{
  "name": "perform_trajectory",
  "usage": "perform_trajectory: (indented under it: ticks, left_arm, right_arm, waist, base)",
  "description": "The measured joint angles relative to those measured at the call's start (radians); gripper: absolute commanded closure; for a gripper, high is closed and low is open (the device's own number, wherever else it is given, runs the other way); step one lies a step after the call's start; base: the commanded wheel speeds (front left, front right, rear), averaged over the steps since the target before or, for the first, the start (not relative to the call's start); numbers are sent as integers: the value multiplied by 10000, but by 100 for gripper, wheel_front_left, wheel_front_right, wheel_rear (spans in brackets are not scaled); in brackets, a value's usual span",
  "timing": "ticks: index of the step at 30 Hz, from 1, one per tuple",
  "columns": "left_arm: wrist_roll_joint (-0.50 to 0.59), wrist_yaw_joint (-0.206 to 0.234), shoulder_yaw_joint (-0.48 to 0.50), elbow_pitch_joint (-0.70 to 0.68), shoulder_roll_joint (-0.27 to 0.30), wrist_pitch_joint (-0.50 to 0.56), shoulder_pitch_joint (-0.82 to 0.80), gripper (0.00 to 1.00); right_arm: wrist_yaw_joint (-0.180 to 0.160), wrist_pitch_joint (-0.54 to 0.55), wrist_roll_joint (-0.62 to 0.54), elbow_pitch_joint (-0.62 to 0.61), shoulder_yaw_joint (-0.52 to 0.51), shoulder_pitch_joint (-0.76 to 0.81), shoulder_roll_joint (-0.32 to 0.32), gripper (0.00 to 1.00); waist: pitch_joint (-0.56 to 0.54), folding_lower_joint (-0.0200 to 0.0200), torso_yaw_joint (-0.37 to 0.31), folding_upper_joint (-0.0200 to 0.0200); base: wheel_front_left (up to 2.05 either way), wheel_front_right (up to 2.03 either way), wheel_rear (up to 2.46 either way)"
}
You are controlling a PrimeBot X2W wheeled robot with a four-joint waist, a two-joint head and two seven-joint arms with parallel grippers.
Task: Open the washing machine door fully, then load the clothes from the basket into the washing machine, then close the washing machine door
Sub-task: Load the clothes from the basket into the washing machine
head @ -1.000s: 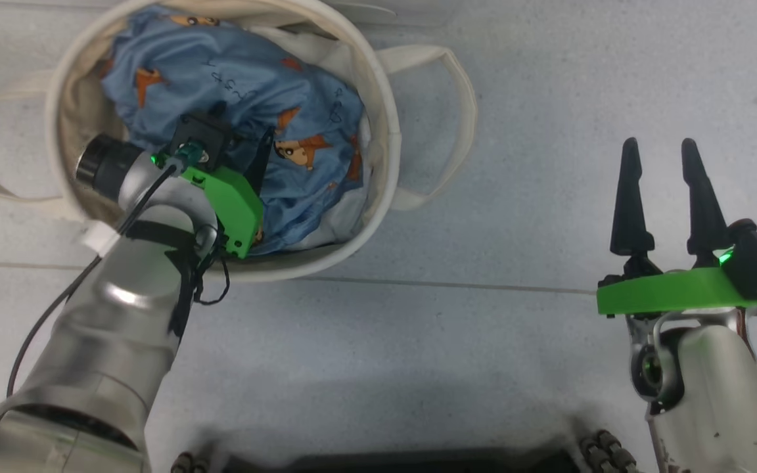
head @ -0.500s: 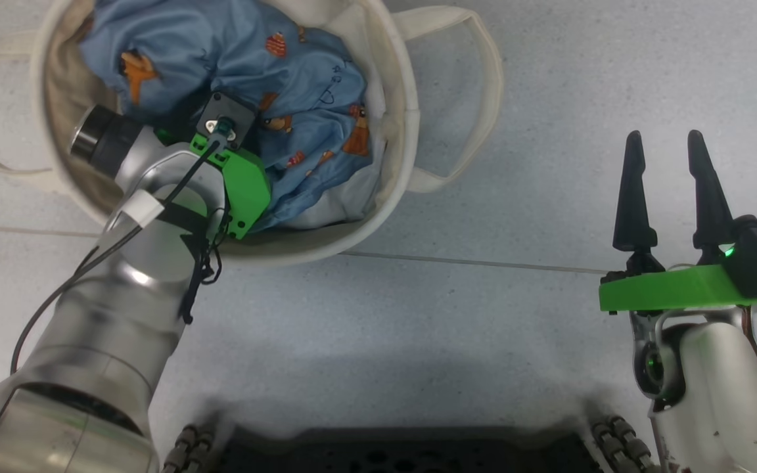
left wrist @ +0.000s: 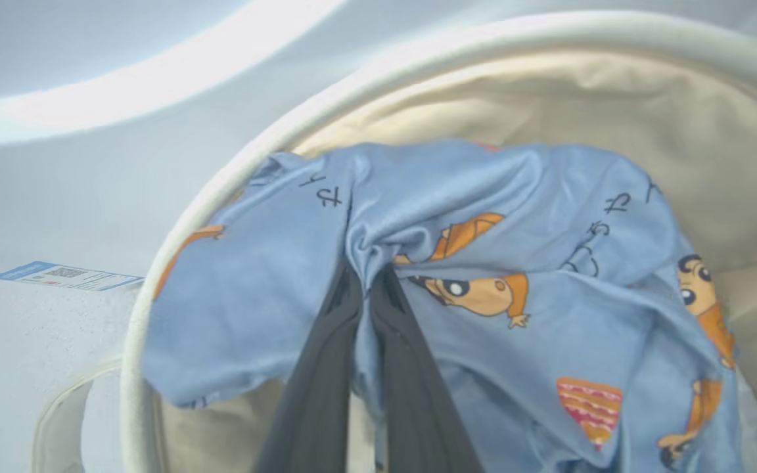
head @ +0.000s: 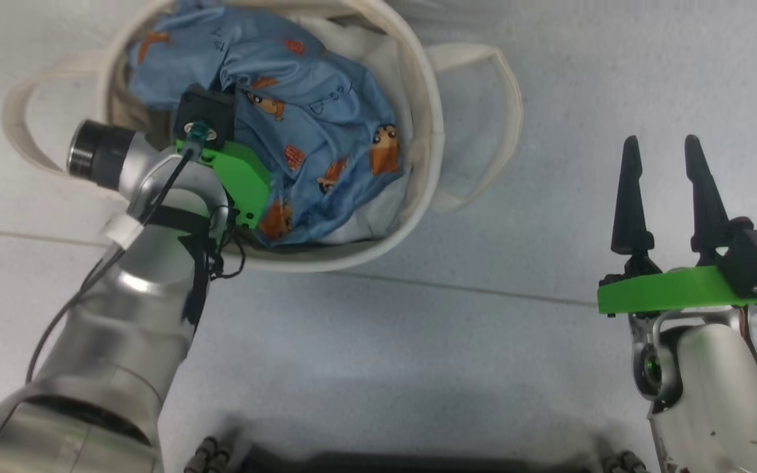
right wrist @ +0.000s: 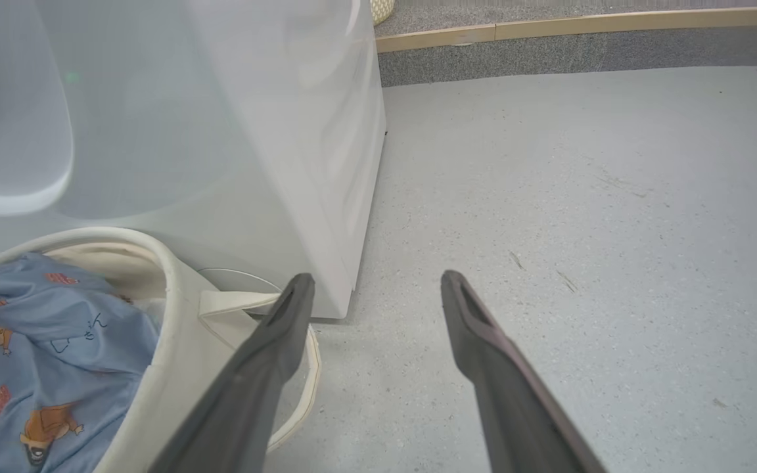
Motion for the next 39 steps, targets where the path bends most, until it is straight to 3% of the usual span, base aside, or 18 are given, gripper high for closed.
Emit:
perform_trajectory:
  ticks: [11,20,27,30,33,39]
  left_arm:
    - [-1035,-389,1716,-4182,324,-6,2646,100]
    - [-1639,-1482,3593,-6968,128,-8,4835,100]
    - [-2708,-2148,4533,-7622,-4,-10,6387,100]
    - [-3498,-2222,4525,-7660,0,-10,6717,100]
    - [-5083,-2328,4272,-7961,-2,-8,7355,100]
    - [-5584,-2387,4004,-8393,4,-8,7961,100]
  right_arm:
    - [0,0,332,610,224,121,-19,0]
    - [0,0,844,974,347,914,-19,0]
    - [0,0,1471,1089,477,1480,-15,0]
    - [0,0,1685,1110,520,1661,-13,0]
    - [0,0,2205,1154,546,1953,-12,0]
    - [0,0,2464,1164,545,2034,-8,0]
  waist:
    - [-1892,0,431,0]
    - [-3692,-1,719,1]
    - [-4975,-1,812,1]
    - [-5290,-1,816,1]
    - [-5819,-1,804,1]
    - [-6203,-1,745,1]
  base:
    - [0,0,0]
    - [0,0,0]
    - [0,0,0]
    - [0,0,0]
    - [0,0,0]
    - [0,0,0]
